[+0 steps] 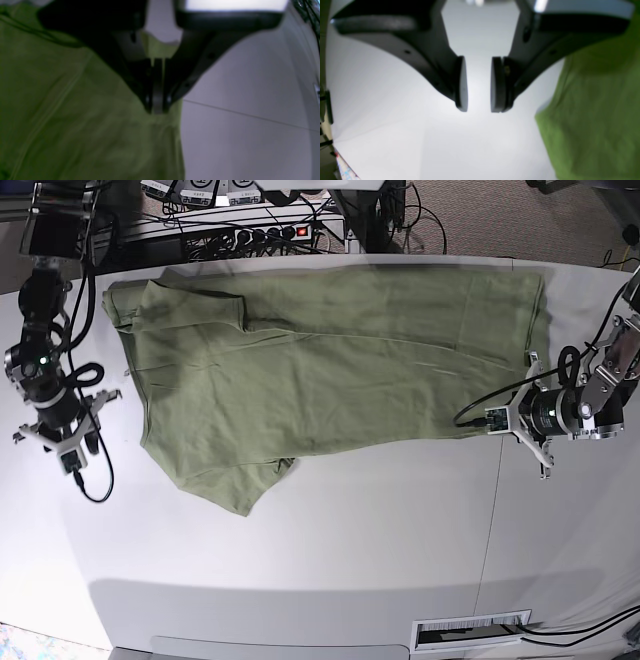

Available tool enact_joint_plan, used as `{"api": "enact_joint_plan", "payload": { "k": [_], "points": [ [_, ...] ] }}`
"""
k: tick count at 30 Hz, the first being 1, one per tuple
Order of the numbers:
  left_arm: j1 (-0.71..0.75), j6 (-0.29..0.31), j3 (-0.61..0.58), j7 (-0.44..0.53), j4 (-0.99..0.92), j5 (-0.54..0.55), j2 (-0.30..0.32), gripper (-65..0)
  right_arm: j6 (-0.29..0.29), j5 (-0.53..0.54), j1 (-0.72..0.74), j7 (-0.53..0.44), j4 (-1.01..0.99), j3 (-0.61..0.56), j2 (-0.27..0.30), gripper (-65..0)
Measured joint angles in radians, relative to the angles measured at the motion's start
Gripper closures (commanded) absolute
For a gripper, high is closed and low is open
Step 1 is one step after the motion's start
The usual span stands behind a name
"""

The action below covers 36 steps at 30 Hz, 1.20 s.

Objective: Fold the T-shirt properly
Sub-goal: 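Release the hem and move the left gripper along the hem edge, then grasp the other hem corner with the left gripper and pull outward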

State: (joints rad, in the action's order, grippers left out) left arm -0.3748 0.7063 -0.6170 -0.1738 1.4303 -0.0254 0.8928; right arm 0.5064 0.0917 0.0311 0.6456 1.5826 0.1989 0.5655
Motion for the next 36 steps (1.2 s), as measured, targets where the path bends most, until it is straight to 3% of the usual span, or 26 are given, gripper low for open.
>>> {"api": "enact_joint_plan", "payload": {
  "k": [2,5,7,11,16,20,22,26,36],
  "points": [
    [0.000,-0.044,0.000,0.001,-0.001,-0.053,0.000,-1.5,0.000,0.000,0.008,0.009,0.000,0.000,0.000,-16.8],
    [-0.003,-0.069,0.000,0.001,-0.020,-0.090,0.000,-24.0,0.004,0.000,0.002,0.029,-0.001,0.000,0.000,-16.9],
    [-0.003,-0.069,0.000,0.014,-0.054,-0.086,-0.001,-27.7,0.003,0.000,0.003,0.032,-0.001,0.000,0.001,-16.9],
    [-0.026,-0.075,0.000,0.038,-0.192,-0.068,-0.011,-27.7,0.003,0.004,0.003,0.034,-0.001,0.000,0.000,-16.9],
    [-0.093,-0.006,0.002,0.135,-0.346,-0.065,-0.027,-27.7,0.003,0.016,0.003,0.035,-0.001,0.000,0.000,-16.9],
    [-0.126,-0.001,0.002,0.116,-0.393,-0.052,-0.027,-26.6,0.003,0.026,0.003,0.034,-0.001,0.000,0.000,-16.9],
    [-0.127,-0.002,0.002,0.116,-0.394,-0.051,-0.025,-20.0,0.003,0.026,0.003,0.035,-0.001,0.000,0.000,-16.8],
    [-0.101,-0.002,0.002,0.122,-0.394,0.007,-0.026,-0.1,0.003,0.027,0.003,0.039,0.000,0.000,0.000,-16.8],
    [-0.063,-0.016,0.003,0.108,-0.355,0.075,-0.015,0.0,0.003,0.026,0.003,0.026,0.000,0.000,0.000,-16.9]
  ]
}}
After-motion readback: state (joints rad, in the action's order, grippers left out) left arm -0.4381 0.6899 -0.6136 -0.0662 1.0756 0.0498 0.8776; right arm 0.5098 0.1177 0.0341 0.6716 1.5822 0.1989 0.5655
